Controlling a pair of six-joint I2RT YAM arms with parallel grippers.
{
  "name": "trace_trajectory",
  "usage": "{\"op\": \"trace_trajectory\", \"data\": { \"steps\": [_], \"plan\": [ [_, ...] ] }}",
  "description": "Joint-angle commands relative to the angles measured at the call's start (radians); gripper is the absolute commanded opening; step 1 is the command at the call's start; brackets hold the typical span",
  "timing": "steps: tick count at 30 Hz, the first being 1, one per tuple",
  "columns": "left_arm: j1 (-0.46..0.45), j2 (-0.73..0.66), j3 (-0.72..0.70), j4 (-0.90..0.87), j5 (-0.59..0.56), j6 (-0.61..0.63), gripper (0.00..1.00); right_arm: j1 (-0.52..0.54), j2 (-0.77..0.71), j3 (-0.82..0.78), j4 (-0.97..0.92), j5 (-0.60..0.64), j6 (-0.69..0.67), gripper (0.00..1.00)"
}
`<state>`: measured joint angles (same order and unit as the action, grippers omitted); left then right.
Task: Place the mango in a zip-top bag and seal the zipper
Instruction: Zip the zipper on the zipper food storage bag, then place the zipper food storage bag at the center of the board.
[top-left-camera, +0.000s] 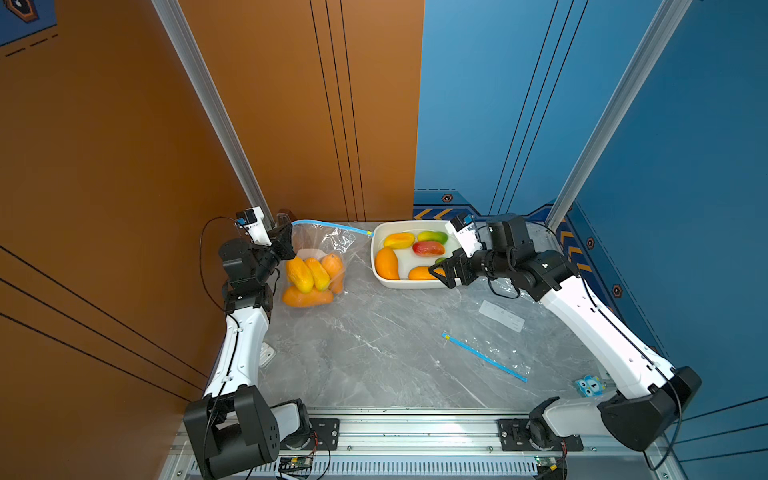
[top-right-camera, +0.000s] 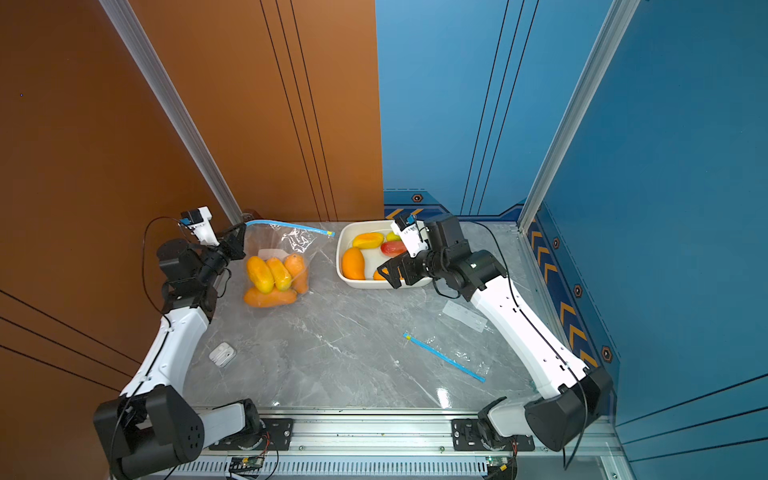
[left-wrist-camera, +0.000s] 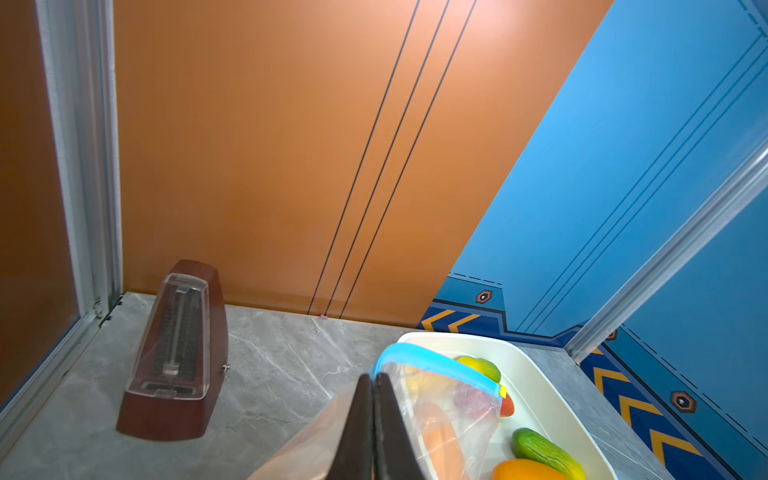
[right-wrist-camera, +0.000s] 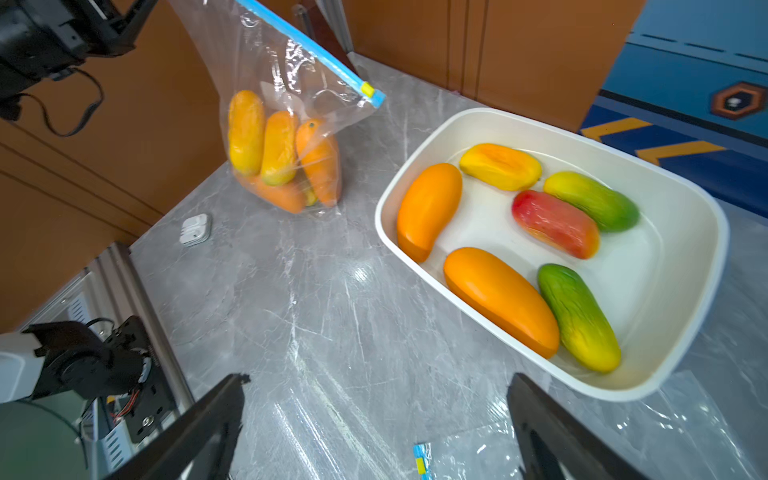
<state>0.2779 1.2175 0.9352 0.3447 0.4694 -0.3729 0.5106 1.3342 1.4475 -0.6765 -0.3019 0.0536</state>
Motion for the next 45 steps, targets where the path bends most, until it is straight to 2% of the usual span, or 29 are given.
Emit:
{"op": "trace_trajectory", "data": {
  "steps": [1, 4, 6, 9, 10, 12, 14, 16, 19, 23, 28, 33, 38, 45],
  "plan": [
    [-0.036, 0.022, -0.027, -0.037, -0.114, 0.053, 0.05, 0.002, -0.062, -0.123, -0.024, 0.217, 0.119, 1.0],
    [-0.05, 0.063, -0.048, -0.038, -0.167, 0.071, 0.28, 0.03, -0.098, -0.216, -0.099, 0.274, 0.177, 1.0],
    [-0.052, 0.08, -0.057, -0.039, -0.207, 0.077, 0.6, 0.066, -0.1, -0.266, -0.152, 0.334, 0.242, 0.99],
    [-0.053, 0.068, -0.04, -0.07, -0.251, 0.081, 0.65, 0.14, -0.062, -0.322, -0.271, 0.444, 0.371, 1.0],
    [-0.055, 0.058, -0.025, -0.093, -0.262, 0.086, 0.74, 0.149, -0.05, -0.346, -0.299, 0.449, 0.403, 1.0],
    [-0.064, 0.032, 0.012, -0.161, -0.292, 0.114, 0.81, 0.161, -0.044, -0.417, -0.305, 0.426, 0.423, 1.0],
    [-0.083, 0.001, 0.049, -0.239, -0.345, 0.143, 0.99, 0.161, -0.023, -0.471, -0.306, 0.404, 0.432, 1.0],
    [-0.107, -0.027, 0.077, -0.302, -0.404, 0.158, 0.98, 0.167, 0.023, -0.479, -0.303, 0.414, 0.421, 0.98],
    [-0.154, -0.054, 0.12, -0.369, -0.449, 0.19, 0.98, 0.174, 0.128, -0.441, -0.297, 0.478, 0.379, 0.91],
    [-0.186, -0.08, 0.116, -0.388, -0.401, 0.171, 0.98, 0.168, 0.257, -0.387, -0.255, 0.478, 0.302, 0.8],
    [-0.249, -0.14, 0.047, -0.368, -0.335, 0.131, 0.98, 0.134, 0.33, -0.365, -0.21, 0.446, 0.248, 0.7],
    [-0.339, -0.207, -0.055, -0.305, -0.298, 0.085, 0.98, 0.109, 0.369, -0.358, -0.192, 0.422, 0.209, 0.7],
    [-0.423, -0.236, -0.143, -0.259, -0.317, 0.076, 0.98, 0.116, 0.405, -0.353, -0.198, 0.407, 0.192, 0.76],
    [-0.451, -0.228, -0.182, -0.247, -0.319, 0.08, 0.98, 0.095, 0.437, -0.341, -0.198, 0.421, 0.186, 0.73]
  ]
}}
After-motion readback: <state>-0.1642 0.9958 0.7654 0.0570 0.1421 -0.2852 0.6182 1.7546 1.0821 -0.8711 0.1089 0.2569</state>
